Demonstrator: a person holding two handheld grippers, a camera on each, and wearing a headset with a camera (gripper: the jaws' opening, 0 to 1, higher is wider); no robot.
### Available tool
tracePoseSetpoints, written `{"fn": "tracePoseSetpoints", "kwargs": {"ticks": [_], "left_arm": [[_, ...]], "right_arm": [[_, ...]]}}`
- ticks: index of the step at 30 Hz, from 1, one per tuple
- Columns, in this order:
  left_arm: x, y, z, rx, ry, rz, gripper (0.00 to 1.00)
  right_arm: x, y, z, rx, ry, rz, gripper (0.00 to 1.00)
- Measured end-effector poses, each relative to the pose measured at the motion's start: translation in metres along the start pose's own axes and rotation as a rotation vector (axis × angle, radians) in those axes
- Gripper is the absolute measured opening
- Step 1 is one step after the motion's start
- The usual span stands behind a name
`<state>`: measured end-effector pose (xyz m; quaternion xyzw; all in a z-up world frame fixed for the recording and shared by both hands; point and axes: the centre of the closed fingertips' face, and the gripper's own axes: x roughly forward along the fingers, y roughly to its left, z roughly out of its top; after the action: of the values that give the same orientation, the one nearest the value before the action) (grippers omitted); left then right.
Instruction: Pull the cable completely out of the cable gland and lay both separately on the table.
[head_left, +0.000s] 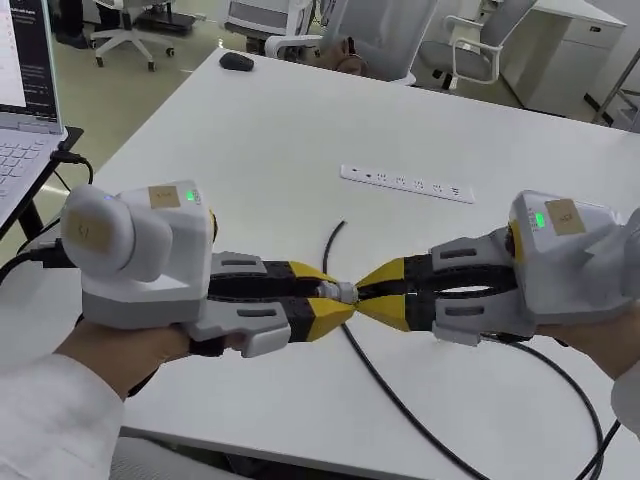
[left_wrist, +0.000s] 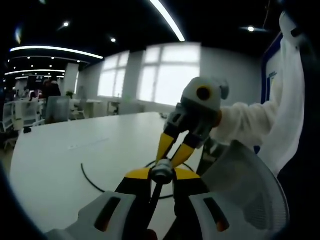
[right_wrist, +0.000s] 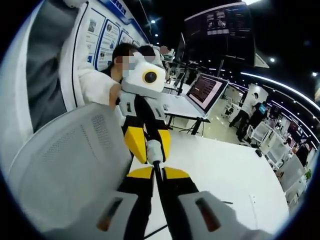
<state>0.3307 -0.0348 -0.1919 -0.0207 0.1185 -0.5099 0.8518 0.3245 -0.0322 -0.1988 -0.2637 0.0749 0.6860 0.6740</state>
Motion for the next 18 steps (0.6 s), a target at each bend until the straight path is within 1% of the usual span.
{"fn": "tracePoseSetpoints", "kwargs": {"ticks": [3,7,10,14,18], "left_arm": [[0.000,0.001,-0.001,0.004,0.005,0.004,0.18],[0.000,0.001,-0.001,0.002,0.007,0.005,0.18],[-0.001,0.003,-0.001,0.001,0.008,0.012,0.18],[-0.002,0.005,0.002,-0.009,-0.008,0.020,0.18],[-0.003,0.006,0.003,-0.015,-0.015,0.024,0.18]], "right_arm": [[0.001,0.001,-0.001,-0.019,0.015,0.004,0.04],[0.000,0.000,-0.003,-0.001,0.016,0.004,0.04],[-0.002,-0.001,-0.005,-0.004,0.025,-0.011,0.04],[-0.009,-0.004,-0.007,0.014,0.024,-0.032,0.04],[-0.016,-0.007,-0.014,0.023,0.034,-0.050,0.03]]}}
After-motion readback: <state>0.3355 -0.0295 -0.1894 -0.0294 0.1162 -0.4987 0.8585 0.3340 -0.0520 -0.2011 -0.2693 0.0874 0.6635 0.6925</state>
